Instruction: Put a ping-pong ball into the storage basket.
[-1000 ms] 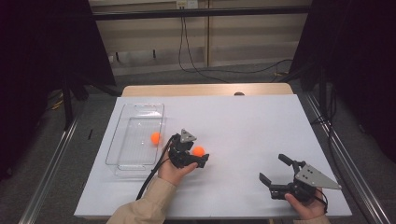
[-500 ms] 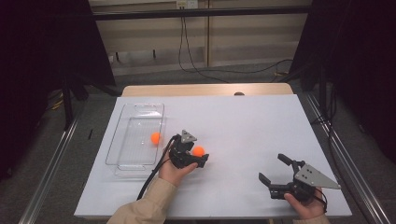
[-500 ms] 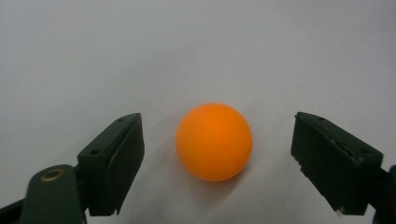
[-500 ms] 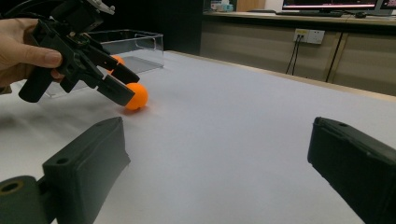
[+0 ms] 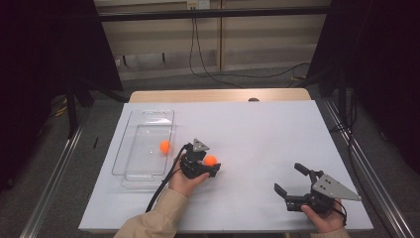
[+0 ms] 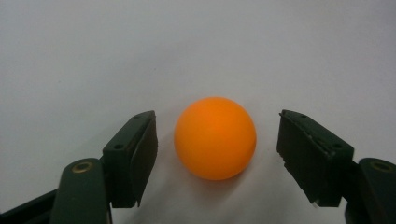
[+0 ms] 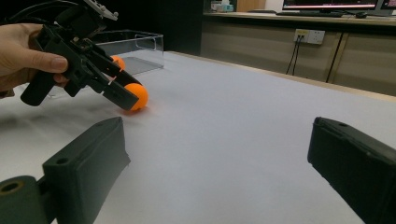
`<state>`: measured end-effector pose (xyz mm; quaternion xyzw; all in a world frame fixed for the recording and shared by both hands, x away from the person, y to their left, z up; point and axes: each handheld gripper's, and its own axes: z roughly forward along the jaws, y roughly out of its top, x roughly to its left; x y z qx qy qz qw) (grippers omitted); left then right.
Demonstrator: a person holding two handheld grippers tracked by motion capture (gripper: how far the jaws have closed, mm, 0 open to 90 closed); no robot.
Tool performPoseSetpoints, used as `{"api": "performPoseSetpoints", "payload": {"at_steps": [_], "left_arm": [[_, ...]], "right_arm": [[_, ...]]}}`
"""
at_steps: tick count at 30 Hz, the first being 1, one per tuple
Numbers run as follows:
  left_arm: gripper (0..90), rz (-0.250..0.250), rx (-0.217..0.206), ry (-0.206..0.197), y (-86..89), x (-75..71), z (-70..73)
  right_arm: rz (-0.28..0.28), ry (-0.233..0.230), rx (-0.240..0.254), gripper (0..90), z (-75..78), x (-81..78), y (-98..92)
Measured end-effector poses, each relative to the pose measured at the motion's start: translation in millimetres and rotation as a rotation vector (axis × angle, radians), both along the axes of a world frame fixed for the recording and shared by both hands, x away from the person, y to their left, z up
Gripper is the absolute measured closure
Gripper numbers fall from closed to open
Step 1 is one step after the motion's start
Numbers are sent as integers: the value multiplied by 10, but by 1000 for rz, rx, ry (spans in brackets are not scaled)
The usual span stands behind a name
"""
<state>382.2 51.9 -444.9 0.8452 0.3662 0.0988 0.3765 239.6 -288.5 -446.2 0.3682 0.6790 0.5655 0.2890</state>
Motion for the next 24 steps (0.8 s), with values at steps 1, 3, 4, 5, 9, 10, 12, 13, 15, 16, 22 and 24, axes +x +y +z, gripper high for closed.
{"api": "performPoseSetpoints", "payload": {"at_steps": [1,3,4,5,9,10,12,13,15,16,22,24], "left_arm": [[312,-2,0,-1,-3,0,-2],[328,-10,4,2,-7,0,-6],[339,-10,1,5,-11,0,-11],[351,-7,1,3,-14,1,-16],[386,-7,3,6,-21,5,-31],[389,-6,3,6,-21,6,-32],[412,-7,0,7,-21,8,-31],[414,-7,0,5,-19,10,-30],[425,-4,4,5,-14,15,-30],[430,-2,2,8,-13,18,-33],[452,5,6,21,-9,27,-48],[462,6,2,24,-7,30,-51]], "right_arm": [[0,0,-1,39,-1,1,-1],[0,1,0,38,-2,2,0],[1,3,0,38,-1,1,0],[1,2,-1,38,-1,1,1],[0,2,-1,38,-1,0,1],[0,2,-1,38,-1,1,1],[1,3,-1,38,-1,1,0],[1,3,-1,38,-1,1,0],[1,3,-1,38,-1,1,0],[2,3,-1,38,-1,1,0],[2,3,0,38,-1,1,2],[2,3,-1,38,-2,1,0]]}}
